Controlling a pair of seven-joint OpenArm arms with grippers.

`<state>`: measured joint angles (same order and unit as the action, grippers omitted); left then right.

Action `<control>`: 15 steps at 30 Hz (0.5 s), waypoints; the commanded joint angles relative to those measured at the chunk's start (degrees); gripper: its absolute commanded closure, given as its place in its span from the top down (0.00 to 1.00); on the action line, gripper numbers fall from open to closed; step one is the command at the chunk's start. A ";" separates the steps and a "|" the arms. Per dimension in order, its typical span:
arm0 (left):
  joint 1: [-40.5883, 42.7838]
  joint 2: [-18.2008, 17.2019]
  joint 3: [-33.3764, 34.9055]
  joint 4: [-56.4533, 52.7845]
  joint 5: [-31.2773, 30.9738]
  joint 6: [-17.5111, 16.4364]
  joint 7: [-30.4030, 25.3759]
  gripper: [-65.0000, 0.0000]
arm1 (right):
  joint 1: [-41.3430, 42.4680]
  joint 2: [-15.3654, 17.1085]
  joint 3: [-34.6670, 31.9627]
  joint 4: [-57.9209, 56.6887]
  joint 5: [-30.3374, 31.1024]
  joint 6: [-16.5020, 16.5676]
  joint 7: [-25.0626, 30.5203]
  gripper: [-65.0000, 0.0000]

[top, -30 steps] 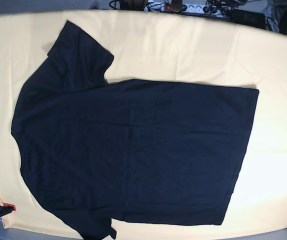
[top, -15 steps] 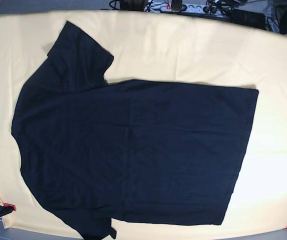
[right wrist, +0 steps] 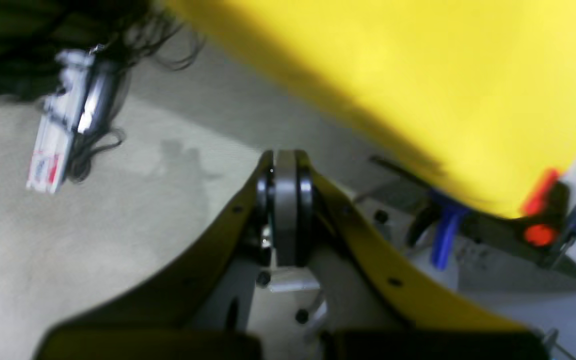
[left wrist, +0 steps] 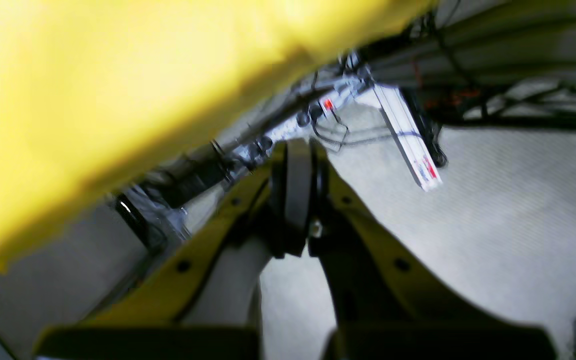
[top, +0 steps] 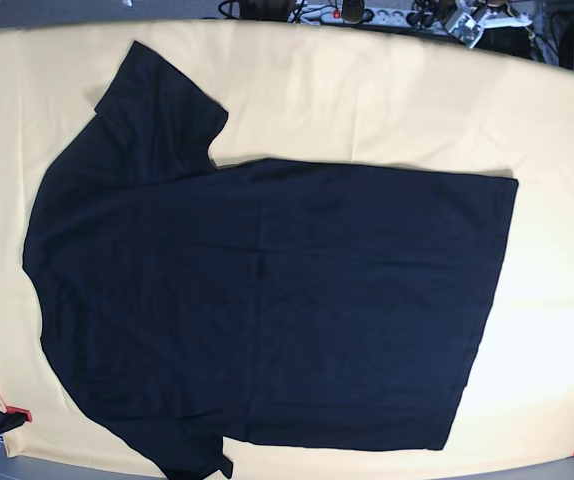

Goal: Fold the T-shirt properly

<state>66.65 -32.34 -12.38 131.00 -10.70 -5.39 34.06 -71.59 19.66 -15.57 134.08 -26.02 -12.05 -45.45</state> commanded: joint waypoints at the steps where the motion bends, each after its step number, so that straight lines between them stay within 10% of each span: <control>1: 0.76 -0.20 -0.87 1.70 -0.28 -0.09 -0.83 0.00 | -1.11 0.07 -0.09 0.92 -1.18 -0.17 0.15 0.00; 15: -2.14 -1.42 -4.98 4.00 3.15 0.76 -1.53 0.00 | -0.79 0.37 -0.02 0.92 -7.10 0.70 1.49 0.00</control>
<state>63.90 -33.47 -16.97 134.15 -7.57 -4.93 33.21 -71.37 19.88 -15.59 134.28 -32.16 -11.00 -44.45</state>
